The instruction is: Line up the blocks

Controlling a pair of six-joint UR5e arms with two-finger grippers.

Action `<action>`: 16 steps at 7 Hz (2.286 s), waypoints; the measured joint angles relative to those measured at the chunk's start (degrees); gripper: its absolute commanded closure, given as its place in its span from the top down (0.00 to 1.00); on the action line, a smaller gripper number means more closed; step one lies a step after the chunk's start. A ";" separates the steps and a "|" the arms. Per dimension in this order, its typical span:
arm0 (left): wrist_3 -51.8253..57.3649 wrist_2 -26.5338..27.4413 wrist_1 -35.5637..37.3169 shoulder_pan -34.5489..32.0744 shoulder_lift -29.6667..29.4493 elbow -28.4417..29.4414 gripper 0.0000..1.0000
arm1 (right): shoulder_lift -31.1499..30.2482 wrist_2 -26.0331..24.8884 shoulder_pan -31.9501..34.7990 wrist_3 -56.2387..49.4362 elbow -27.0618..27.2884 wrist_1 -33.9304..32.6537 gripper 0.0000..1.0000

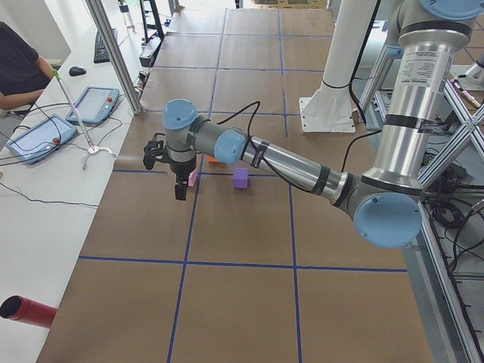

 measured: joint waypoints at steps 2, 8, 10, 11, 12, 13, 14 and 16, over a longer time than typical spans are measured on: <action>-15.11 0.39 -0.08 9.65 -7.01 -1.09 1.00 | 0.00 0.00 0.00 0.00 0.00 0.00 1.00; -22.39 8.54 -14.03 28.57 -12.96 5.06 1.00 | 0.00 0.00 0.00 -0.04 0.00 0.00 1.00; -22.28 12.31 -15.03 31.51 -12.87 6.99 1.00 | 0.00 0.00 0.00 -0.07 0.00 0.00 1.00; -22.26 12.73 -15.21 32.01 -12.90 7.96 1.00 | 0.00 0.00 0.00 -0.07 0.00 0.00 1.00; -22.29 12.86 -15.76 32.20 -12.92 8.98 1.00 | 0.00 0.00 0.00 -0.05 0.00 0.00 1.00; -22.37 12.90 -16.65 32.24 -12.94 10.11 1.00 | 0.00 0.00 0.00 -0.01 0.00 0.00 1.00; -22.40 12.91 -17.44 32.26 -12.97 11.05 1.00 | 0.00 0.00 0.00 -0.01 0.00 0.00 1.00; -22.61 12.92 -18.00 32.27 -13.47 12.19 1.00 | 0.00 0.00 0.00 -0.02 0.00 0.00 1.00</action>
